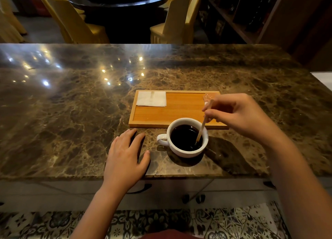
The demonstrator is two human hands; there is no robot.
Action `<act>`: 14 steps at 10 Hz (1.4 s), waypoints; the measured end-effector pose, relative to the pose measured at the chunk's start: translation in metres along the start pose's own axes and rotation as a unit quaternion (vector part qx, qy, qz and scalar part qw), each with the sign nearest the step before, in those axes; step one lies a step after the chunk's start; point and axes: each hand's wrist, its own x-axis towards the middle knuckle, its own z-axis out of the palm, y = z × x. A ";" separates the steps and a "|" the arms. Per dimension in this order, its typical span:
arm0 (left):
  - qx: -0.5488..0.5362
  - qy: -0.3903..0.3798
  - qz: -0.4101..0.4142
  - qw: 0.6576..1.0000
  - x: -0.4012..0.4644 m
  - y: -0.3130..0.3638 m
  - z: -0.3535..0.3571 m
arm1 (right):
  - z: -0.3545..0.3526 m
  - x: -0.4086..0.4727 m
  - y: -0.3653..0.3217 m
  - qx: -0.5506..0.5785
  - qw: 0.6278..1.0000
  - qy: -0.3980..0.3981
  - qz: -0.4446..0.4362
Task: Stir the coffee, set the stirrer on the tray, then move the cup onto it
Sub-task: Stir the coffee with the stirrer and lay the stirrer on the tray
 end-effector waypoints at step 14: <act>-0.001 -0.009 -0.001 1.000 0.000 -0.001 0.000 | 0.043 -0.045 0.019 -0.036 0.982 0.159 -0.092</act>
